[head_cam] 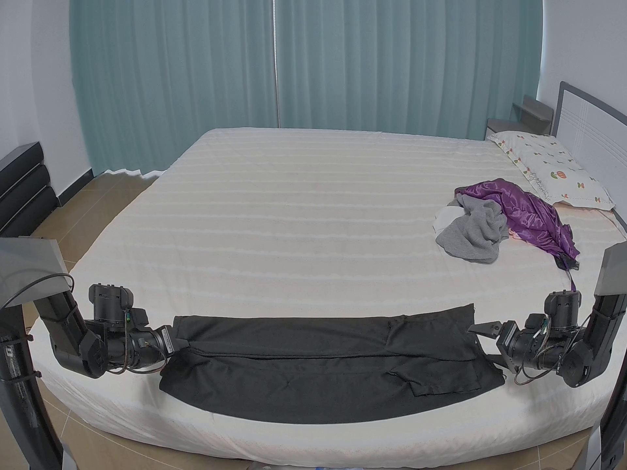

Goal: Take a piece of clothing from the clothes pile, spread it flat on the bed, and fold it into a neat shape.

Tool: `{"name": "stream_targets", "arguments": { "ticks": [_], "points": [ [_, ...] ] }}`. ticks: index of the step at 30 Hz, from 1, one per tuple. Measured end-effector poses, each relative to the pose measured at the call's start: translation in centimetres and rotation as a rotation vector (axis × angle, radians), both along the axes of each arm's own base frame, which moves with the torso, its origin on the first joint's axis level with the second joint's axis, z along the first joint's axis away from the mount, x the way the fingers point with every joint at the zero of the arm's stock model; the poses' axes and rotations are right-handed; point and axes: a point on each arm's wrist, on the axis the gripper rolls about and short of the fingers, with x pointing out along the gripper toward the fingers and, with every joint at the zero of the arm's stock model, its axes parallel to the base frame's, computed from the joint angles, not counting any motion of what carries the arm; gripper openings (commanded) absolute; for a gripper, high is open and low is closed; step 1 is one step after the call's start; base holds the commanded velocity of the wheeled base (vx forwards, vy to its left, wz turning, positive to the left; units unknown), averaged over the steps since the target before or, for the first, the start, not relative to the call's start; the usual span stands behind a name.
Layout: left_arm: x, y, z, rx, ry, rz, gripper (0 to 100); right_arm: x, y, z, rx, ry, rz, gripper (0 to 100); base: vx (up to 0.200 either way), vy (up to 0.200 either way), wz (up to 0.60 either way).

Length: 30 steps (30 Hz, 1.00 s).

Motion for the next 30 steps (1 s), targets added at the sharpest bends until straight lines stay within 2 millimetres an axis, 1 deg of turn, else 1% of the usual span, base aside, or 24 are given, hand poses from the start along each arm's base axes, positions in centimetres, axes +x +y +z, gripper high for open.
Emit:
{"name": "stream_targets", "arguments": {
  "ticks": [7, 19, 25, 30],
  "points": [
    [0.05, 0.0, 0.0, -0.003, 0.0, 0.003, 0, 0.25, -0.18, 0.28, 0.096, -0.009, -0.026, 100, 0.0, 0.0, 0.0],
    [0.01, 0.0, -0.11, -0.002, 0.005, 0.005, 0, 0.41, -0.26, -0.01, 0.107, -0.009, -0.028, 100, 0.0, 0.0, 0.0],
    [0.02, -0.05, -0.11, -0.018, 0.012, 0.018, 0, 0.57, -0.23, -0.06, 0.107, -0.013, -0.027, 100, -0.2, 0.0, 0.0],
    [0.12, -0.12, -0.06, -0.023, 0.01, 0.02, 0, 0.63, -0.25, -0.02, 0.108, -0.017, -0.027, 100, 0.0, 0.0, 0.0]
  ]
}}
